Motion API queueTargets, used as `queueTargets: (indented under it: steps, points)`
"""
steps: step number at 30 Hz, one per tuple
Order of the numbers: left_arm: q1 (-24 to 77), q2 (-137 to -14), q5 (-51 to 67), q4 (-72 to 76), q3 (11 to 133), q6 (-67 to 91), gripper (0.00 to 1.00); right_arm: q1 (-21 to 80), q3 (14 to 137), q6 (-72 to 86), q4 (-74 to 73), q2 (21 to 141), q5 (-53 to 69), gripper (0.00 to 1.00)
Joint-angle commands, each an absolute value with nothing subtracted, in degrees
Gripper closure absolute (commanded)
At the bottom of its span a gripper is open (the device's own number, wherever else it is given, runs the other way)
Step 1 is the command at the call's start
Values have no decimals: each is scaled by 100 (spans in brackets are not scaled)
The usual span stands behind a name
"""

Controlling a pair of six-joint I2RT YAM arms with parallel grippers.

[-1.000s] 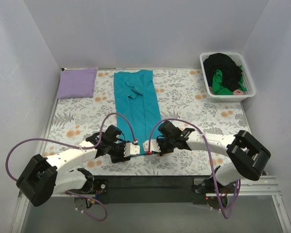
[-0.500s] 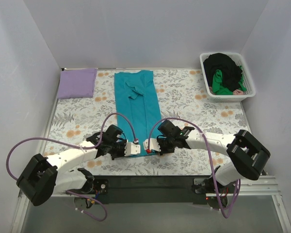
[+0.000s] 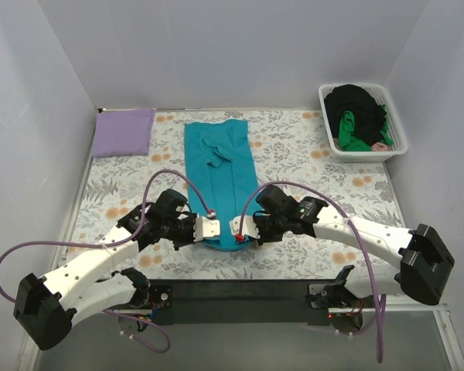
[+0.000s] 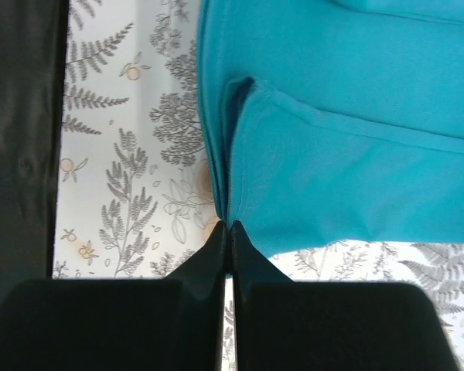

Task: Fold and stack the t-shirts
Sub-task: Fold the tshirt

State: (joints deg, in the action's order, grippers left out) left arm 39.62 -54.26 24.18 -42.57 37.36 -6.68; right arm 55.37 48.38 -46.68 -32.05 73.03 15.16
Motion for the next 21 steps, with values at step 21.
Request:
queueTargets:
  steps: [21]
  points:
    - [1882,-7804,2584,-1890,5009,-1582,100,3806,7477,-6240,-2874,9702,1450,99]
